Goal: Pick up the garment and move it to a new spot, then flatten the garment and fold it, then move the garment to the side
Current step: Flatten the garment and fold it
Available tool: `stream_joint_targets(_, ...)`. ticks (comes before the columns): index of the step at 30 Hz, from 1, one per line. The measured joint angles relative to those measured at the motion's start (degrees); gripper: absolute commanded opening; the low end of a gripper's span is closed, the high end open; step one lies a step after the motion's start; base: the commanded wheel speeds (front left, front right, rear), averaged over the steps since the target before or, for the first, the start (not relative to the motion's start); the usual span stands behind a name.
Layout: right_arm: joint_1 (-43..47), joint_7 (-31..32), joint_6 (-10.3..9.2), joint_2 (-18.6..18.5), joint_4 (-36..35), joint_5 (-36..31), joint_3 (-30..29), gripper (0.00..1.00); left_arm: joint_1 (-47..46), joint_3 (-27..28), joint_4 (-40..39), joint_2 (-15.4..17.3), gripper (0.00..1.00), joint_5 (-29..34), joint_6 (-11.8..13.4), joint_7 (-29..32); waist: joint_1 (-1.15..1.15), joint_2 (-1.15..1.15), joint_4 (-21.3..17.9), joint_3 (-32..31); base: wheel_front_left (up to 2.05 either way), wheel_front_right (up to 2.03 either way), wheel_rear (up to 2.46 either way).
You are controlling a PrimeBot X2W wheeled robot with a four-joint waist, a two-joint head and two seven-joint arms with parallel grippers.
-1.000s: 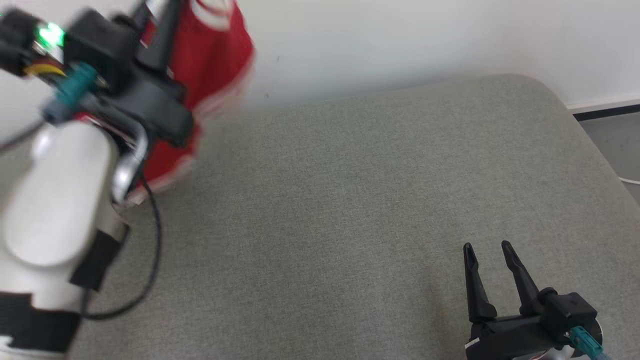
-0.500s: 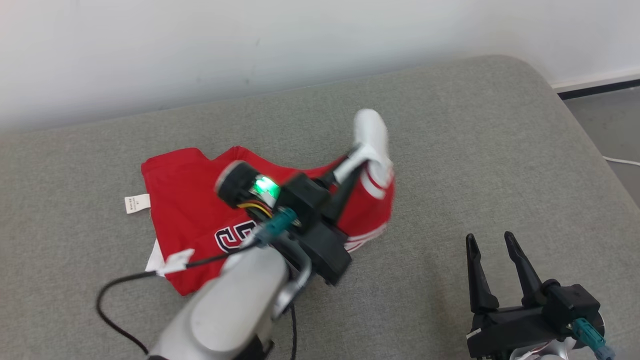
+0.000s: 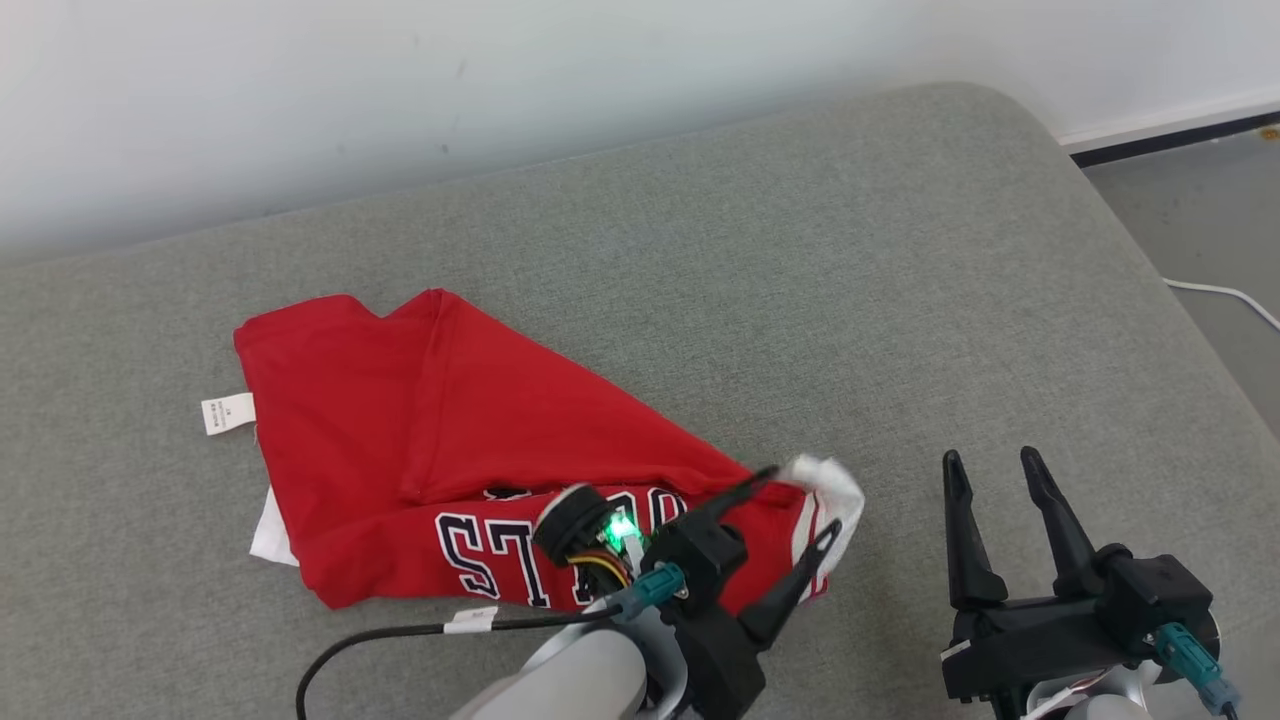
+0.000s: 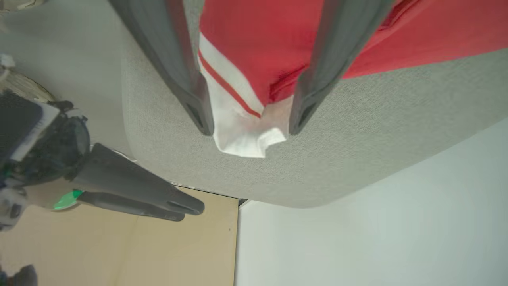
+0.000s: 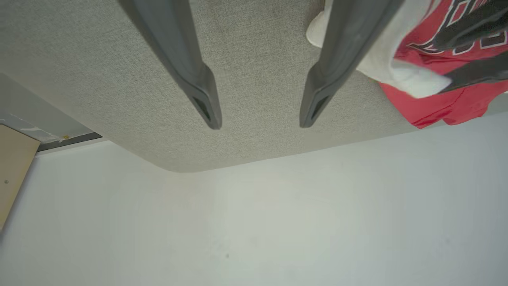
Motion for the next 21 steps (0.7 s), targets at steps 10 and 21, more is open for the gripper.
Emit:
stream_joint_targets(10,1.4,0.0,0.0,0.0,-0.2,-1.0,-1.2,1.0,-3.1,8.9,-4.8,1.4,1.0,-0.1,5.7,-1.4,0.0,0.0,3.2,-2.4,0.0,0.0,0.0)
stream_joint_targets(21,3.0,0.0,0.0,0.0,-0.5,-1.7,-1.5,1.0,10.9,26.7,-16.7,10.6,1.0,4.5,8.9,-1.4,0.0,0.0,8.2,-5.7,0.0,0.0,0.0)
